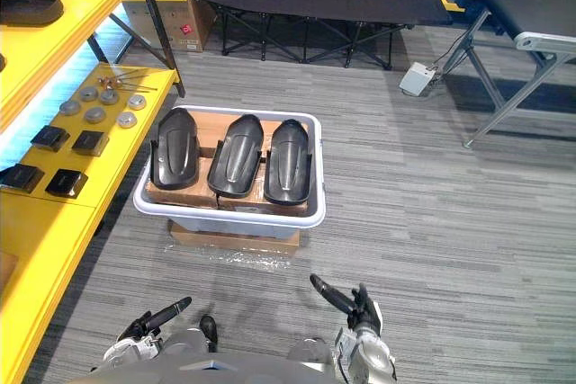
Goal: Walk over and take three plastic housings, then place them on the shelf
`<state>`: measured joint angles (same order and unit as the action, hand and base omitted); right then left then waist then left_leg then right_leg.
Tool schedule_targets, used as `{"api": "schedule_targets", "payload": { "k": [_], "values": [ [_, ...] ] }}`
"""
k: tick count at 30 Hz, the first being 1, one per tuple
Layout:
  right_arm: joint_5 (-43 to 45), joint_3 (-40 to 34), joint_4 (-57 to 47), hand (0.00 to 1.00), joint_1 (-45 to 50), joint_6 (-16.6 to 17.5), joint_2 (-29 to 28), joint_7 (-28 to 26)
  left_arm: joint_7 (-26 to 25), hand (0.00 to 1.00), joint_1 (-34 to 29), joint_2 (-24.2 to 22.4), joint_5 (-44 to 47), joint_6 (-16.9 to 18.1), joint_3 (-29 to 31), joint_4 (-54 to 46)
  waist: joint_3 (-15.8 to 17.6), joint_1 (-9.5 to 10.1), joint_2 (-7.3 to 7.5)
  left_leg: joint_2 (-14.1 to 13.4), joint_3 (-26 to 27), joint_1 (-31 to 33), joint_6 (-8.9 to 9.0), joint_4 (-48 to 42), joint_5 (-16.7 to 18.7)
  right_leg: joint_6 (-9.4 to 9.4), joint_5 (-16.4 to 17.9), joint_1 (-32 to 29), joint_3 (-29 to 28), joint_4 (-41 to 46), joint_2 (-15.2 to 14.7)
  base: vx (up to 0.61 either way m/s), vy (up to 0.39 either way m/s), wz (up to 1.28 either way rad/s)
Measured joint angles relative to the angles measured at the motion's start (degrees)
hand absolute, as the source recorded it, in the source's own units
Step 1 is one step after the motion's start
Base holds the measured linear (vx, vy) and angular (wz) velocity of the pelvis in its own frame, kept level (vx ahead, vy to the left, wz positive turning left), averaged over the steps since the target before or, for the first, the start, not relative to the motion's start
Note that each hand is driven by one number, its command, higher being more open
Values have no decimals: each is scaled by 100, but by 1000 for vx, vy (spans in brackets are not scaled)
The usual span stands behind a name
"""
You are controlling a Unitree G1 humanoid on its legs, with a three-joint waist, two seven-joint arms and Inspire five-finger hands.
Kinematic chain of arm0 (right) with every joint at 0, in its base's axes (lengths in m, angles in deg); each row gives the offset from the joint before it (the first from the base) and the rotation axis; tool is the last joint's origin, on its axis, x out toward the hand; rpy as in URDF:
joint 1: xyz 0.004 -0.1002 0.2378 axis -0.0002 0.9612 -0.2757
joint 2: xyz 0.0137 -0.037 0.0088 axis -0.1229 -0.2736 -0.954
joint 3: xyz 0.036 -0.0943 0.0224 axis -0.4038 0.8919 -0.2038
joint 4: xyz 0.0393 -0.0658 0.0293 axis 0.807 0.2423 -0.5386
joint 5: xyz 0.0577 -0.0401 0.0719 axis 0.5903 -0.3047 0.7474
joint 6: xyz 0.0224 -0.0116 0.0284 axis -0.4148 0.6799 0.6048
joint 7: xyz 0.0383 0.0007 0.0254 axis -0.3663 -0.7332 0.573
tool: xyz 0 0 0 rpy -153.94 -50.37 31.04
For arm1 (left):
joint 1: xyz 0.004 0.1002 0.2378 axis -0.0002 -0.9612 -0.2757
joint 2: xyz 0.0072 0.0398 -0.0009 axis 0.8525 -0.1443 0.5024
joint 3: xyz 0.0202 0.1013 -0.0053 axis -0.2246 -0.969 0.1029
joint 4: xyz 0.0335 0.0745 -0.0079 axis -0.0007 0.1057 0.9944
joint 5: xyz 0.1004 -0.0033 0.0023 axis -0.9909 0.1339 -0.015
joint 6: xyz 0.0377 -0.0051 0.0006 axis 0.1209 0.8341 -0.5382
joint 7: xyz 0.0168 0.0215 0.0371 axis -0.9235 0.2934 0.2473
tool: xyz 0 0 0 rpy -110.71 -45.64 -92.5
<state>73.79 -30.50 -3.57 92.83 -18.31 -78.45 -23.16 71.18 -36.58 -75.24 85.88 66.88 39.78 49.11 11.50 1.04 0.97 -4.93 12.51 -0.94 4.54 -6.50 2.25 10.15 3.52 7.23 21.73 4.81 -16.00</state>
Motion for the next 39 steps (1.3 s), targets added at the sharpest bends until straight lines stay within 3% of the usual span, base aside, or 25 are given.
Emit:
{"api": "schedule_targets", "payload": {
  "k": [5, 6, 11, 14, 18, 20, 23, 26, 28, 31, 39],
  "values": [
    [-269, 1, -1637, 100, 26, 80, 24, 775, 22, 100, -85, 49, -12, -15, -362, -150, 6, -71, 49, -69, 56, -182, 22, 101, 15, -90, -78, 77, -128, -2, 92, 51, -1, -6],
    [-406, -35, -1911, 100, -39, 99, 30, 859, 43, 100, -157, 85, -15, 6, -379, -167, -26, -89, 114, -91, 95, -229, 32, 115, 22, -88, -81, 89, -168, -5, 113, 18, -8, -16],
    [-357, -232, -2443, 100, -283, 226, 323, 996, 140, 100, -214, 164, -63, 134, -442, -141, -65, -116, 227, -134, 206, -362, 34, 177, 23, -106, -211, 107, -303, -25, 158, -1, 6, -15],
    [-364, -246, -2432, 100, -465, -5, 569, 983, 149, 100, -214, 192, -543, 166, -480, -181, -75, -116, 259, -120, 197, -379, 32, 176, 24, -117, -271, 186, -316, -117, 163, -57, 25, -3],
    [-352, -95, -1845, 100, -901, -714, 829, 959, 151, 100, -214, 223, -926, 299, -570, -223, -59, -92, 224, -119, 76, -334, 22, 86, 16, -118, -258, 197, -264, -118, 168, -109, -3, 7],
    [-256, -92, -1283, 100, -1289, -1028, 1008, 970, 195, 100, -214, 249, -965, 364, -567, -289, 19, -44, 236, -143, -107, -14, 13, -338, 163, -102, -122, 166, -140, -102, 165, -129, -22, 30],
    [-111, -91, -385, 100, -2202, -1315, 1467, 1072, 263, 100, -165, 287, -973, 365, -576, -549, 567, 114, -11, -445, -509, 782, 19, -1478, 572, -102, -18, -41, 55, 188, 358, -199, 7, 38],
    [379, -94, 74, 100, -3007, -1330, 1775, 1163, 364, 100, -88, 367, -689, 410, -468, -810, 1128, 379, 7, -498, -792, 1376, 22, -1688, 548, -99, -15, -450, 159, 374, 436, -206, 24, 28],
    [685, -94, 317, 100, -3419, -1332, 1882, 1202, 385, 100, 54, 458, -620, 491, -428, -998, 1399, 618, 181, -489, -885, 1604, -4, -1712, 465, -87, -90, -609, 181, 377, 465, -97, 7, 20],
    [766, -92, 544, 100, -3843, -1331, 2075, 1230, 389, 100, 97, 494, -452, 515, -430, -1116, 1488, 698, 291, -374, -995, 1840, -98, -1791, 397, -80, -214, -640, 239, 246, 433, 12, 26, 24],
    [743, 113, 906, 100, -4737, -1396, 2923, 1244, 409, 100, 245, 489, -418, 520, -437, -1165, 1598, 813, 220, -278, -1047, 2145, -172, -1974, 397, -57, -269, -821, 36, 225, 384, 37, 35, 9]
  ]
}}
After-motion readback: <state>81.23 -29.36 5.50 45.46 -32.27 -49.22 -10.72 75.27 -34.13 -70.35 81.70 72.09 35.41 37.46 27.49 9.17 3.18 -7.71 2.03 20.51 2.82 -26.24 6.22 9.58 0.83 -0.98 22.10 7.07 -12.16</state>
